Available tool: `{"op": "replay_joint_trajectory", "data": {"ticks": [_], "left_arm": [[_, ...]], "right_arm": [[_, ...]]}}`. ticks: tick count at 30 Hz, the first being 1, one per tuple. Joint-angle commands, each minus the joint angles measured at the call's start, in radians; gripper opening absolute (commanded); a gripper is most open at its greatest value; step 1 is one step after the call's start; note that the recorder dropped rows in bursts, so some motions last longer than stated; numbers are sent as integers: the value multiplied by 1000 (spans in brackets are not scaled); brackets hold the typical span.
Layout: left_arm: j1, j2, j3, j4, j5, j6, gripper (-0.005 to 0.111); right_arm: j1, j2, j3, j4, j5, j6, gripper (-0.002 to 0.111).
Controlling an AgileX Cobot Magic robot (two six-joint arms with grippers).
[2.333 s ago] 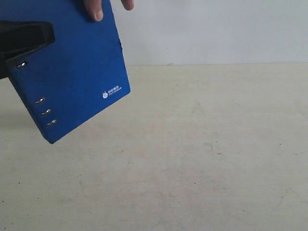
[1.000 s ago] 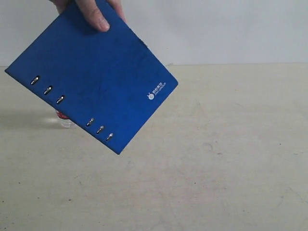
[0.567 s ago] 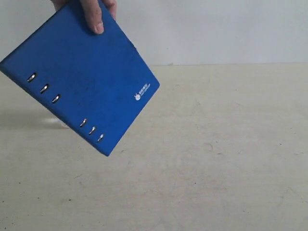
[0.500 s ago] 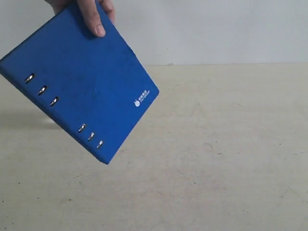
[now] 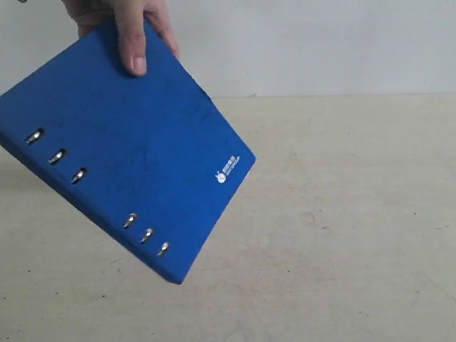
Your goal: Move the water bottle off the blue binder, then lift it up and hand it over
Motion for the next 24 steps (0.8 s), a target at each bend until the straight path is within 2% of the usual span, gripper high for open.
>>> {"op": "replay_joint_trajectory", "data": {"ticks": [1,5,6,7,11,14,24], "left_arm": [[-7,-5,3,-8,6,-9,4],[-7,-7,3,-8,6,-9,4],[-7,-7,3,-8,4,-9,4],[-7,-7,3,-8,2,-9,4],[-7,-7,3,-8,5,-9,4],[-7,-7,3,-8,5,-9,4],[-7,-7,3,-8,5,-9,4]], "right_arm": [[1,-2,130,-397,43,429,0],[86,-2,244,-400,36,431,0],[95,0,244,-436,171,433,0],[95,5,244,-442,186,490,0],[93,7,244,-446,178,487,0],[93,7,244,-458,86,382,0],[131,7,244,-503,99,395,0]]}}
